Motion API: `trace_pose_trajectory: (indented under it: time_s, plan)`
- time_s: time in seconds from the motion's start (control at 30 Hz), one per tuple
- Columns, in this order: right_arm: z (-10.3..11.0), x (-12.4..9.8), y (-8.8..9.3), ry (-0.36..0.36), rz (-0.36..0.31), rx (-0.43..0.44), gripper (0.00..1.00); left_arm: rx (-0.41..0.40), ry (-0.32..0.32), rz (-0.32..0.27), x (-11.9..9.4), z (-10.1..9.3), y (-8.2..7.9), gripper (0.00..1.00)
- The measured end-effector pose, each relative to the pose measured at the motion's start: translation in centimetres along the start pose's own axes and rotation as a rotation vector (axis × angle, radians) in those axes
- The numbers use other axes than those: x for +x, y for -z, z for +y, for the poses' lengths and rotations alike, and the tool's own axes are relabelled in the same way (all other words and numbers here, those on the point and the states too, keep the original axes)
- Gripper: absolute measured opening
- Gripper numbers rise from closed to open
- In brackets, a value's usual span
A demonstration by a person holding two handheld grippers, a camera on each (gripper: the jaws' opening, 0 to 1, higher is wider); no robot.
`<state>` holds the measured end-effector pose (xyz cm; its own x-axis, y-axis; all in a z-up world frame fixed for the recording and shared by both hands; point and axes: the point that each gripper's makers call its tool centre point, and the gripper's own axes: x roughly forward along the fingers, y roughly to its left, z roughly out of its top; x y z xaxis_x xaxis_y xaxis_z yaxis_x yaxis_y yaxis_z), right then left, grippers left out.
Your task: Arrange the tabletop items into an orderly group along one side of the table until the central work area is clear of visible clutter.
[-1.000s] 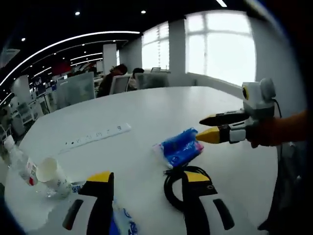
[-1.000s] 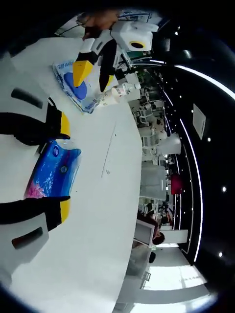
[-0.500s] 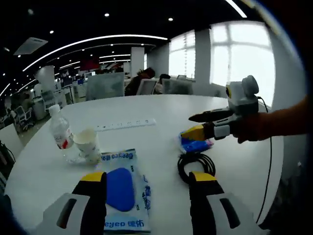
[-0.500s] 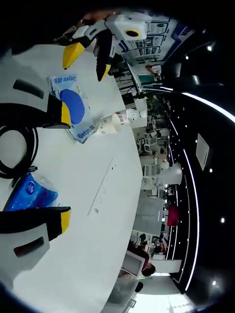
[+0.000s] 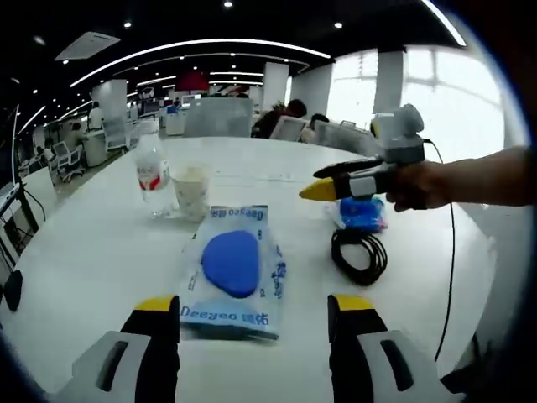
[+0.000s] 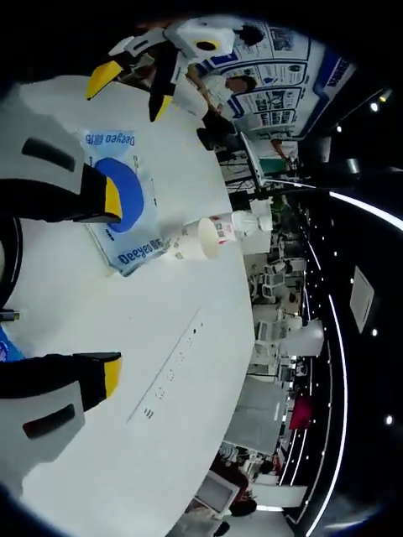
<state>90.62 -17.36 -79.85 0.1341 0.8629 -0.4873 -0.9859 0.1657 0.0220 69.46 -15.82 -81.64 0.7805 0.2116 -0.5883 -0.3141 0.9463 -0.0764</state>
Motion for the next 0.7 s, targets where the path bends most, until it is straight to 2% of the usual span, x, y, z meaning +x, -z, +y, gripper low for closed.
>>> trace_pose_trajectory:
  time_s: [0.17, 0.2, 0.27, 0.47, 0.5, 0.53, 0.57, 0.7]
  plan:
    - [0.5, 1.8, 0.2, -0.046, 0.038, -0.022, 0.55, -0.047, -0.004, 0.050, 0.2, 0.0, 1.9, 0.67]
    - [0.7, 2.2, 0.3, -0.058, 0.053, -0.022, 0.55, -0.076, 0.007, 0.061, 0.3, -0.2, 2.2, 0.65]
    - [1.1, 3.0, 0.6, -0.080, 0.076, 0.026, 0.54, -0.105, 0.014, 0.079, 0.6, -0.2, 2.6, 0.62]
    - [1.4, 4.9, 0.7, -0.111, 0.120, -0.001, 0.47, -0.156, 0.024, 0.116, 1.8, -0.1, 3.3, 0.58]
    - [1.5, 5.1, 0.7, -0.118, 0.127, -0.005, 0.44, -0.155, 0.027, 0.120, 1.9, -0.1, 3.4, 0.57]
    - [1.5, 5.5, 0.4, -0.120, 0.126, -0.067, 0.38, -0.155, 0.032, 0.132, 1.9, -0.3, 3.5, 0.55]
    - [1.7, 5.7, 0.3, -0.126, 0.123, -0.081, 0.35, -0.155, 0.034, 0.138, 2.1, -0.5, 3.6, 0.54]
    - [2.2, 6.4, 0.9, -0.160, 0.154, -0.100, 0.37, -0.170, 0.043, 0.163, 2.4, -0.8, 3.9, 0.48]
